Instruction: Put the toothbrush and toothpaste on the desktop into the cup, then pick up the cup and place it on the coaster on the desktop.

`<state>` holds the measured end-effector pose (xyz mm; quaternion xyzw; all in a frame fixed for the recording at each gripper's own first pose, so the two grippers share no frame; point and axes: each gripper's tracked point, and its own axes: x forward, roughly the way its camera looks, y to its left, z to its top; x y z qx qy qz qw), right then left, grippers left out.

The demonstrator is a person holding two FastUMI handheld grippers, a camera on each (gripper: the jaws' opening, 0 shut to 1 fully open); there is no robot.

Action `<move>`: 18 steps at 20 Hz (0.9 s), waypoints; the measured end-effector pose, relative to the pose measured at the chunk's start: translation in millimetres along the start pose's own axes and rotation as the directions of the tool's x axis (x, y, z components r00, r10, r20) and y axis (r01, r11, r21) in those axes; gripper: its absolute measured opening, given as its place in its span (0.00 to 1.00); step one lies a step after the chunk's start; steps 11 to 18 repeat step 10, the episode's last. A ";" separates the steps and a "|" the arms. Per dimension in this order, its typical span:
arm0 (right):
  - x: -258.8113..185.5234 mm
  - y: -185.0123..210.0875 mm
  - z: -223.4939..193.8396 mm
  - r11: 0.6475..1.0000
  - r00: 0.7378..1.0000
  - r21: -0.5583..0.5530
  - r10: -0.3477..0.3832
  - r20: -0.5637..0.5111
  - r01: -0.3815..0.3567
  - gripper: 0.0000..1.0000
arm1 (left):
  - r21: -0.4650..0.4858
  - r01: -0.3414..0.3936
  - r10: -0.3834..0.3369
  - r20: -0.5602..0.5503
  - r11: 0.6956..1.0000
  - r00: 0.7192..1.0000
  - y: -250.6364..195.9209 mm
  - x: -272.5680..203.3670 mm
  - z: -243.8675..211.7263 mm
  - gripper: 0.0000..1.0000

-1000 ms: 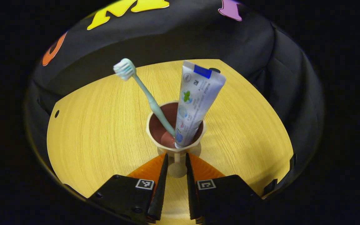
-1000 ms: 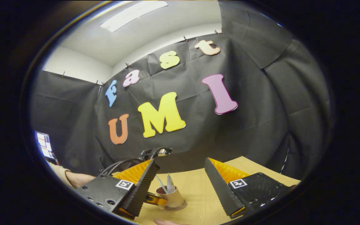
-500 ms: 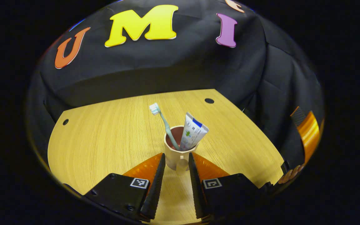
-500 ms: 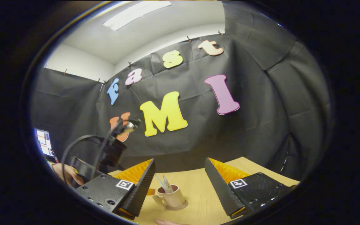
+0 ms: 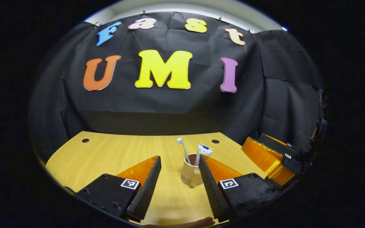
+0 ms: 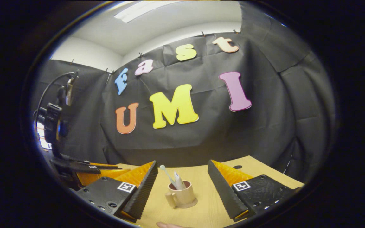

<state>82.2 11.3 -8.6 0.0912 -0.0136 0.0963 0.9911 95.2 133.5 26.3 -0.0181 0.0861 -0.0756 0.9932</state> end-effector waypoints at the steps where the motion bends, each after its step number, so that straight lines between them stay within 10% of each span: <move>1: 0.1 7.4 -4.8 1.000 1.000 -0.008 0.003 -0.018 -0.003 0.95 | -0.014 -0.023 0.024 0.026 1.000 0.999 11.5 -7.3 2.4 0.78; 7: 5.4 48.2 -30.0 1.000 0.998 -0.026 0.010 -0.062 -0.012 0.95 | 0.042 -0.137 0.129 0.142 0.990 0.981 64.8 -38.4 0.9 0.80; 9: 6.1 58.5 -39.2 0.998 0.996 -0.062 0.003 -0.092 -0.008 0.95 | 0.054 -0.157 0.147 0.162 0.986 0.976 72.8 -44.0 4.3 0.98; 18: 5.5 65.0 -38.9 0.996 0.995 -0.086 0.002 -0.096 -0.010 0.95 | 0.058 -0.157 0.147 0.146 0.986 0.978 73.5 -41.9 2.3 0.98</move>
